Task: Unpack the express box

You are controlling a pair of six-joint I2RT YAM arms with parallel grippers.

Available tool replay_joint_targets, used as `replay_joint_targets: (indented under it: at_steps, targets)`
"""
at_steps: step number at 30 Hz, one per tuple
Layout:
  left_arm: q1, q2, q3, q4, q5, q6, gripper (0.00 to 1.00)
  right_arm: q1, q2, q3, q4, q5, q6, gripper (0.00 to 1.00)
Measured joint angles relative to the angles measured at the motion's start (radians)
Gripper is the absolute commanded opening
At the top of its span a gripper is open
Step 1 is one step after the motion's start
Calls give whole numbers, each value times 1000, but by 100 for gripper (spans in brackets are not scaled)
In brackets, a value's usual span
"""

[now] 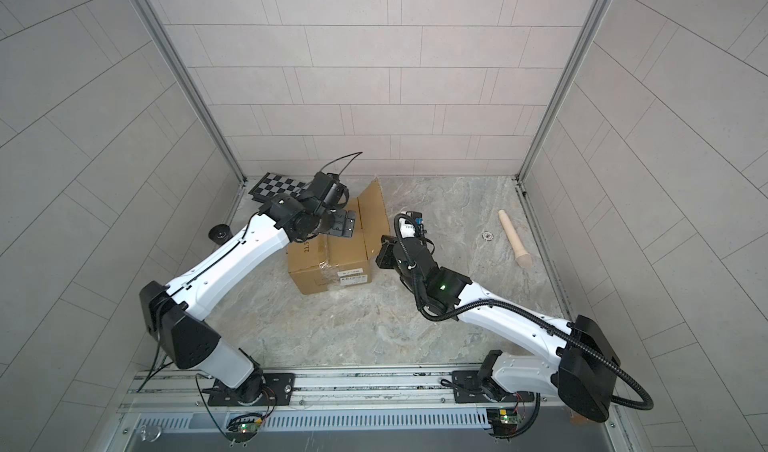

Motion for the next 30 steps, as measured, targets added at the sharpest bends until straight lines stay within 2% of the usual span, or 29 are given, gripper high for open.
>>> replay_joint_targets:
  at_steps: [7, 14, 17, 25, 30]
  targets:
    - [-34, 55, 62, -115, -183, 1, 96, 14, -53, -58, 6, 61, 29, 0]
    - [-38, 66, 71, -181, -277, 2, 96, 18, -73, -77, 6, 86, 37, 0]
    - [-39, 78, 71, -193, -288, 4, 100, 18, -79, -81, 6, 92, 36, 0]
    - [-39, 66, 60, -118, -181, 20, 100, 18, -95, -91, 5, 99, 36, 0]
    - [-39, 74, 65, -105, -171, 20, 100, 18, -95, -92, 5, 100, 36, 0]
